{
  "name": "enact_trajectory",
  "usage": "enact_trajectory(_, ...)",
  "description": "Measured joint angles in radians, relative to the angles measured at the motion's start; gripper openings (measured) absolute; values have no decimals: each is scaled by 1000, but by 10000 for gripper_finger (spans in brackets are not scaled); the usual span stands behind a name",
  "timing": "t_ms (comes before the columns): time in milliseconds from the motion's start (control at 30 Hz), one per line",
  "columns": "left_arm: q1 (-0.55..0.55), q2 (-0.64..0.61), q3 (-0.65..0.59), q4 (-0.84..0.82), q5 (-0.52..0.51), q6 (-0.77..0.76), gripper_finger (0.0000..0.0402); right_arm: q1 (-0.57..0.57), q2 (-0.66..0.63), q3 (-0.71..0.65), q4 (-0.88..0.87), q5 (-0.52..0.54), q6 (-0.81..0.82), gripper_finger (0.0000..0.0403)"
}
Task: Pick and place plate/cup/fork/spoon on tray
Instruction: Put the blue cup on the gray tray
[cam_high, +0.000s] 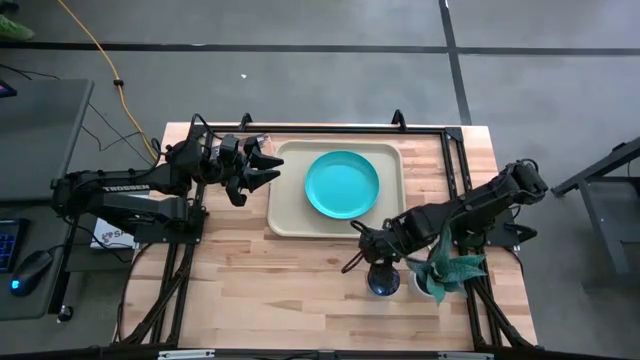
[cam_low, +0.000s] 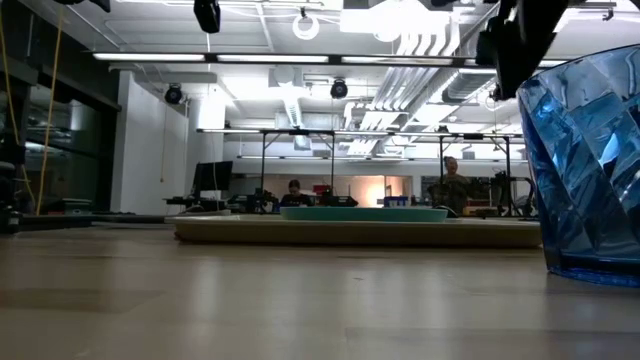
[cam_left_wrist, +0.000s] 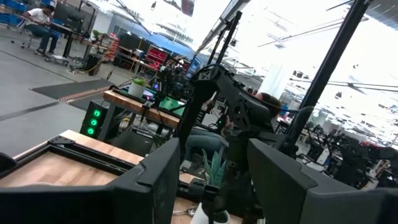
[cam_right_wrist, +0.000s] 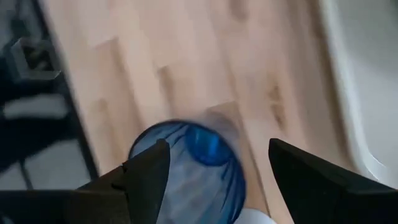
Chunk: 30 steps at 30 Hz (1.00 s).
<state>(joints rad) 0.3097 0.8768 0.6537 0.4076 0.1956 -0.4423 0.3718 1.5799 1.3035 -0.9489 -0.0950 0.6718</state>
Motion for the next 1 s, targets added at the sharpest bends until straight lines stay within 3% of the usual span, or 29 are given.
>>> enact_trajectory(400,0,0,0,0,0,0,170,-60,38,20,-92,-48,-410,264)
enact_trajectory(700,0,0,0,0,0,0,170,-49,123,20,-83,-71,-497,261)
enact_trajectory(833,0,0,0,0,0,0,170,-47,153,20,-82,-79,-521,228)
enact_trajectory(1000,0,0,0,0,0,0,170,-44,182,19,-79,-74,-523,151)
